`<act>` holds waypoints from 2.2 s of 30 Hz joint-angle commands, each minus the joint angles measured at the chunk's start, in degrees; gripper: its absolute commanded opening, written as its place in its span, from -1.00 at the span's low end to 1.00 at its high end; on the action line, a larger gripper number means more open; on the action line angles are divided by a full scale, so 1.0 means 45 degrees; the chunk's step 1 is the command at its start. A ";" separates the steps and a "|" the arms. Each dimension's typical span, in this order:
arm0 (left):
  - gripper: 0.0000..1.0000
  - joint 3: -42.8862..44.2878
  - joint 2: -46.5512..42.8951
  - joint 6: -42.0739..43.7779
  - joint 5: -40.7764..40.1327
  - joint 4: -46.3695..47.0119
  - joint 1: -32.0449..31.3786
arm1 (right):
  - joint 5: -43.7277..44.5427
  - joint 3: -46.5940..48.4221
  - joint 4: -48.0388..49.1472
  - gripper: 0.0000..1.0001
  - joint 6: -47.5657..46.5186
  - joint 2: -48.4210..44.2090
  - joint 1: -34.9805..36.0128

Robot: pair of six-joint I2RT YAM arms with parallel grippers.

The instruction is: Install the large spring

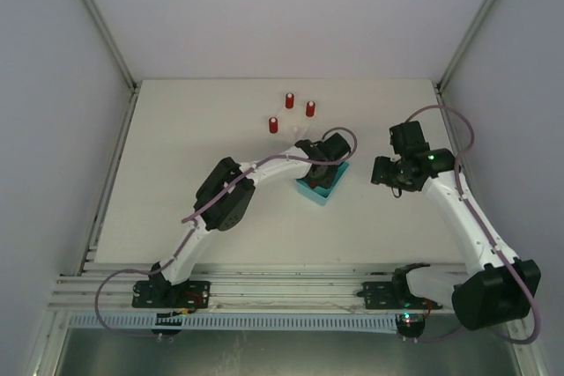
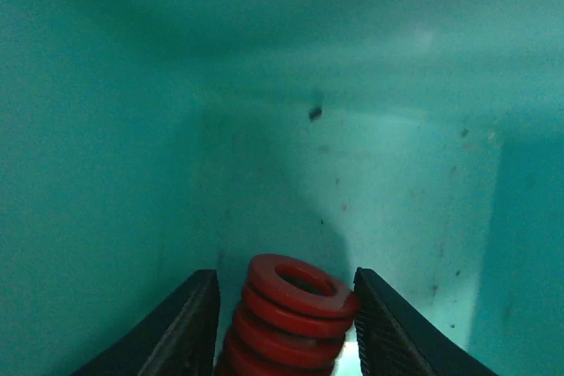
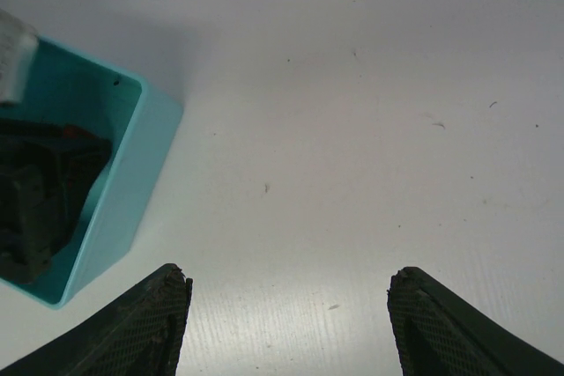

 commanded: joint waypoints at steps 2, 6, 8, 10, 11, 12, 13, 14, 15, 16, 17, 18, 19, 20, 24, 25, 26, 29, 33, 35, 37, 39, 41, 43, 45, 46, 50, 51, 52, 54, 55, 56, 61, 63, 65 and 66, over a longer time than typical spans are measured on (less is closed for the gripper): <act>-0.08 -0.0792 0.0339 -0.0269 0.0284 0.0245 -0.0040 | 0.0452 -0.0097 -0.0365 0.30 0.0148 -0.0428 -0.0067; -0.07 -0.1228 0.0315 -0.0237 0.0520 0.0422 -0.0039 | 0.0474 -0.0015 -0.0383 0.30 0.0204 -0.0391 -0.0086; -0.07 -0.1491 0.0131 -0.0111 0.0536 0.0452 -0.0029 | 0.0460 0.0006 -0.0368 0.30 0.0226 -0.0350 -0.0085; -0.07 -0.1878 -0.0139 -0.0045 0.0697 0.0506 -0.0033 | 0.0480 -0.0022 -0.0365 0.30 0.0250 -0.0368 -0.0086; -0.07 -0.2011 -0.0263 -0.0028 0.0837 0.0487 0.0010 | 0.0461 -0.0041 -0.0348 0.30 0.0267 -0.0384 -0.0086; -0.07 -0.2230 -0.0400 -0.0033 0.0922 0.0438 0.0018 | 0.0448 -0.0060 -0.0339 0.30 0.0284 -0.0386 -0.0086; -0.07 -0.2492 -0.0574 -0.0009 0.0960 0.0478 0.0017 | 0.0445 -0.0070 -0.0330 0.30 0.0313 -0.0382 -0.0086; -0.08 -0.2762 -0.0820 0.0026 0.1026 0.0596 0.0014 | 0.0461 -0.0071 -0.0312 0.30 0.0341 -0.0388 -0.0086; -0.07 -0.3069 -0.1063 0.0050 0.1085 0.0754 0.0016 | 0.0434 -0.0088 -0.0295 0.30 0.0357 -0.0385 -0.0083; -0.08 -0.3322 -0.1247 0.0053 0.1129 0.0901 0.0024 | 0.0399 -0.0115 -0.0249 0.30 0.0381 -0.0377 -0.0085; -0.08 -0.3546 -0.1397 0.0070 0.1186 0.1098 0.0027 | 0.0382 -0.0129 -0.0241 0.30 0.0399 -0.0363 -0.0086; -0.09 -0.3667 -0.1460 0.0111 0.1237 0.1199 0.0032 | 0.0353 -0.0147 -0.0228 0.30 0.0423 -0.0328 -0.0086; -0.12 -0.3692 -0.1443 0.0134 0.1302 0.1274 0.0055 | 0.0337 -0.0149 -0.0199 0.30 0.0440 -0.0304 -0.0086; -0.15 -0.3632 -0.1368 0.0195 0.1413 0.1315 0.0050 | 0.0313 -0.0149 -0.0176 0.30 0.0472 -0.0288 -0.0083; -0.42 -0.3297 -0.1158 0.0450 0.1874 0.1459 0.0044 | 0.0203 0.0004 -0.0046 0.30 0.0536 -0.0193 -0.0086; -0.48 -0.3299 -0.1227 0.0535 0.1972 0.1597 0.0044 | 0.0167 0.0065 -0.0047 0.30 0.0560 -0.0148 -0.0086; -0.54 -0.3285 -0.1314 0.0626 0.2016 0.1705 0.0044 | 0.0092 0.0151 -0.0050 0.30 0.0580 -0.0103 -0.0086; -0.67 -0.3235 -0.1794 0.0960 0.2196 0.2211 0.0078 | -0.0479 0.0536 -0.0152 0.30 0.0538 0.0020 -0.0086; -0.82 -0.3165 -0.2757 0.1335 0.2585 0.3206 0.0182 | -0.1198 0.1187 -0.0519 0.29 0.0455 0.0095 -0.0086; -0.90 -0.3325 -0.3428 0.1514 0.2679 0.3845 0.0218 | -0.1445 0.1466 -0.0735 0.29 0.0599 0.0027 -0.0119; -0.98 -0.3803 -0.4253 0.1919 0.2797 0.4673 0.0253 | -0.2030 0.1739 -0.0824 0.29 0.0787 -0.0030 -0.0194; -1.00 -0.4482 -0.5095 0.2484 0.2925 0.5664 0.0235 | -0.2929 0.2088 -0.0941 0.29 0.0942 0.0054 -0.0250; -1.00 -0.5357 -0.5974 0.3016 0.3050 0.6823 0.0252 | -0.3878 0.2602 -0.1281 0.27 0.0948 0.0320 -0.0278; -1.00 -0.6382 -0.6895 0.3678 0.3375 0.8301 0.0250 | -0.4799 0.3286 -0.1767 0.27 0.0807 0.0694 -0.0310; -1.00 -0.7795 -0.7827 0.4622 0.3891 1.0288 0.0244 | -0.6085 0.3577 -0.1894 0.27 0.0881 0.0891 -0.0442; -1.00 -0.8319 -0.8182 0.4884 0.3941 1.0821 0.0247 | -0.6791 0.3656 -0.1806 0.27 0.1052 0.0977 -0.0521; -1.00 -0.9095 -0.8993 0.6242 0.4293 1.1762 0.0257 | -0.8857 0.4132 -0.1286 0.27 0.1636 0.1294 -0.0593; -1.00 -0.9100 -0.9021 0.6522 0.4370 1.1723 0.0261 | -0.9548 0.4185 -0.1088 0.27 0.1644 0.1371 -0.0579; -1.00 -0.9110 -0.9054 0.6697 0.4433 1.1752 0.0264 | -0.9958 0.4242 -0.0941 0.27 0.1614 0.1484 -0.0560; -1.00 -0.9239 -0.9180 0.7013 0.4796 1.2053 0.0268 | -1.0334 0.4379 -0.0953 0.27 0.1388 0.1683 -0.0521; -1.00 -0.9330 -0.9242 0.7134 0.5067 1.2304 0.0268 | -1.0354 0.4462 -0.1030 0.27 0.1189 0.1767 -0.0499; -1.00 -0.9424 -0.9298 0.7242 0.5240 1.2491 0.0258 | -1.0366 0.4502 -0.1090 0.27 0.1049 0.1843 -0.0479; -1.00 -0.9480 -0.9289 0.7607 0.5518 1.2840 0.0235 | -1.0181 0.4809 -0.1658 0.24 0.0356 0.2403 -0.0277; -1.00 -0.9433 -0.9264 0.7766 0.5720 1.2840 0.0243 | -1.0133 0.4756 -0.1673 0.23 0.0249 0.2635 -0.0183; -1.00 -0.9432 -0.9263 0.7805 0.5834 1.2928 0.0258 | -1.0125 0.4753 -0.1631 0.21 0.0176 0.2890 -0.0077; -1.00 -0.9415 -0.9277 0.7834 0.5915 1.2953 0.0264 | -1.0047 0.4770 -0.1620 0.19 0.0148 0.2992 -0.0026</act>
